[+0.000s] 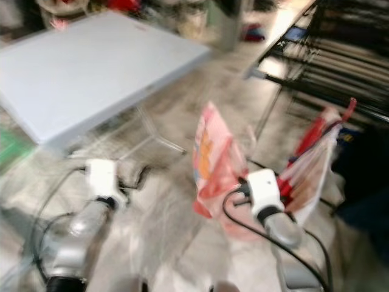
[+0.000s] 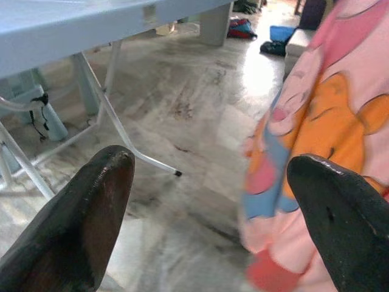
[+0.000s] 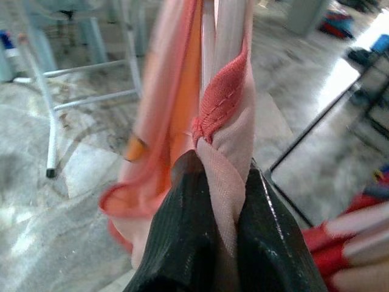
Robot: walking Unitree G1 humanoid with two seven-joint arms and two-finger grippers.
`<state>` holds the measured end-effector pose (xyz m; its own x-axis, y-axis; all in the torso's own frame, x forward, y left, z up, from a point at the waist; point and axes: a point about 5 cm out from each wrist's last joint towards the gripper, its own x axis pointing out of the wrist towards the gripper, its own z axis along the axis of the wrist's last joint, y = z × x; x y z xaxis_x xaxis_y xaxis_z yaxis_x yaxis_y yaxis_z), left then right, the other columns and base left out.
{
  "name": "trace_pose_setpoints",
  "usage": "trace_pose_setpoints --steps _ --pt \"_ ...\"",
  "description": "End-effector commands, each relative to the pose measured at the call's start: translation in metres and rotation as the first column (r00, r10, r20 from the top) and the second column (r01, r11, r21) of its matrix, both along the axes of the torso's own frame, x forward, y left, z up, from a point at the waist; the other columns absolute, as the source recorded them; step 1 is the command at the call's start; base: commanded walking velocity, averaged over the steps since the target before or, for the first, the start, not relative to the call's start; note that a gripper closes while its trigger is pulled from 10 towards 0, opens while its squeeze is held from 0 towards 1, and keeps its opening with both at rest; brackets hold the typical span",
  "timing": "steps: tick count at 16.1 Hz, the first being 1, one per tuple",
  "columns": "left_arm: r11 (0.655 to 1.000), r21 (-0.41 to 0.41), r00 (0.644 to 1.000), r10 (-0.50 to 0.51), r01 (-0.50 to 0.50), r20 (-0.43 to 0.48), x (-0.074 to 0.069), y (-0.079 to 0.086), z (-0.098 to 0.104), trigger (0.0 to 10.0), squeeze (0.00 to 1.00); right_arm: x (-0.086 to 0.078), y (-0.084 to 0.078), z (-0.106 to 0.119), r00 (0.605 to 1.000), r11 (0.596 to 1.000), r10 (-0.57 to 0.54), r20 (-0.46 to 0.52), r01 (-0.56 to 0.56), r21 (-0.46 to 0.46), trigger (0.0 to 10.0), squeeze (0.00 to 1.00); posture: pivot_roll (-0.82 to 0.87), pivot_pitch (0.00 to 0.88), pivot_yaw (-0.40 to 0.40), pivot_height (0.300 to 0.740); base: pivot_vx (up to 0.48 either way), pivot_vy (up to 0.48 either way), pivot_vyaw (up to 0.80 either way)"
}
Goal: Hang hanger
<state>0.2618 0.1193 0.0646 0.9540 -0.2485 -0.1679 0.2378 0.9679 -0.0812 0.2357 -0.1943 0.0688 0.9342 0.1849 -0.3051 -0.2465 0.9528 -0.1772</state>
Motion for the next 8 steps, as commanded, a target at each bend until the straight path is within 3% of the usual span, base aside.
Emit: trace_pose_setpoints --steps 1,4,8 --pt "0.999 0.023 0.999 0.035 -0.035 0.017 0.003 0.011 0.004 10.0 0.00 0.005 0.010 0.009 0.997 0.999 0.047 0.053 -0.048 0.016 10.0 0.00 -0.04 0.000 0.012 0.740 0.000 0.000 0.80" --pt "0.999 0.019 0.999 0.032 -0.032 0.012 0.005 0.010 0.004 10.0 0.00 0.004 0.025 0.019 0.983 0.984 0.160 0.095 -0.166 0.065 10.0 0.00 -0.04 0.000 0.013 0.740 0.000 0.000 0.00" --pt "0.997 0.078 0.999 -0.030 0.027 0.034 0.008 0.008 0.006 10.0 0.00 0.013 0.033 0.036 0.971 0.975 0.175 0.163 -0.195 0.110 10.0 0.00 -0.04 0.000 0.012 0.740 0.000 0.000 0.00"
